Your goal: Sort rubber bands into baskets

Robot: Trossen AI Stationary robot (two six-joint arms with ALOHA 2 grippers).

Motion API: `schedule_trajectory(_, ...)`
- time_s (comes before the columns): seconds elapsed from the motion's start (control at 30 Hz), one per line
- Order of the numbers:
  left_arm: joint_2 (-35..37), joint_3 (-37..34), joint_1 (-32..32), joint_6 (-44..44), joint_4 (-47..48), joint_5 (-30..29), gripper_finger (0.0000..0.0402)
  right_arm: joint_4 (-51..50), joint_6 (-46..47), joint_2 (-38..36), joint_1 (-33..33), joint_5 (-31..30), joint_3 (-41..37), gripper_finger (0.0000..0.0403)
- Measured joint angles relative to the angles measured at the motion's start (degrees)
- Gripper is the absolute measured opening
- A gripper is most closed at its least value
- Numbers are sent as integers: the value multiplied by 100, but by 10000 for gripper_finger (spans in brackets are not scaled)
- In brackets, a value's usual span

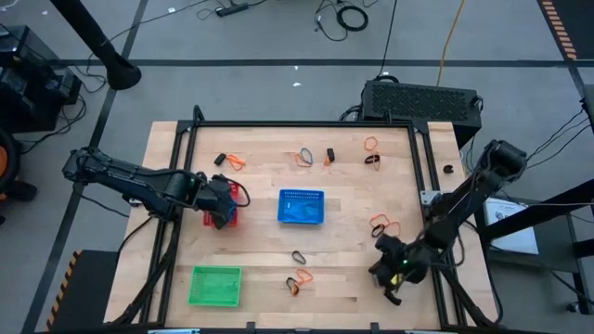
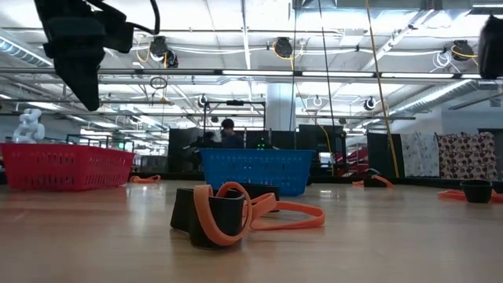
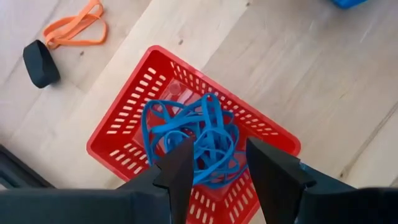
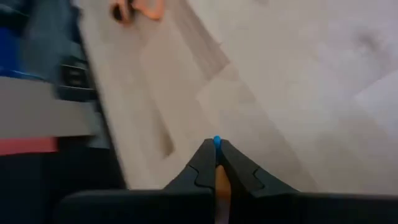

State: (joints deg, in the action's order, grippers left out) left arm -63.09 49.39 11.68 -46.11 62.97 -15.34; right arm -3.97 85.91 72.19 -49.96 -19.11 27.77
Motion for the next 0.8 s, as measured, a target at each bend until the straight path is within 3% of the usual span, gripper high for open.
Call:
schedule_trajectory(0.17,2,0,2,-200,-5,14,155,677,212,-531,-516,-681,-484,0)
schedule_trajectory(0.5,2,0,4,-460,-375,18,155,440,915,-560,-1111,-601,-577,19)
schedule_trajectory(0.8,2,0,2,-477,-565,-55,155,436,1055,-534,-1164,-457,-577,111)
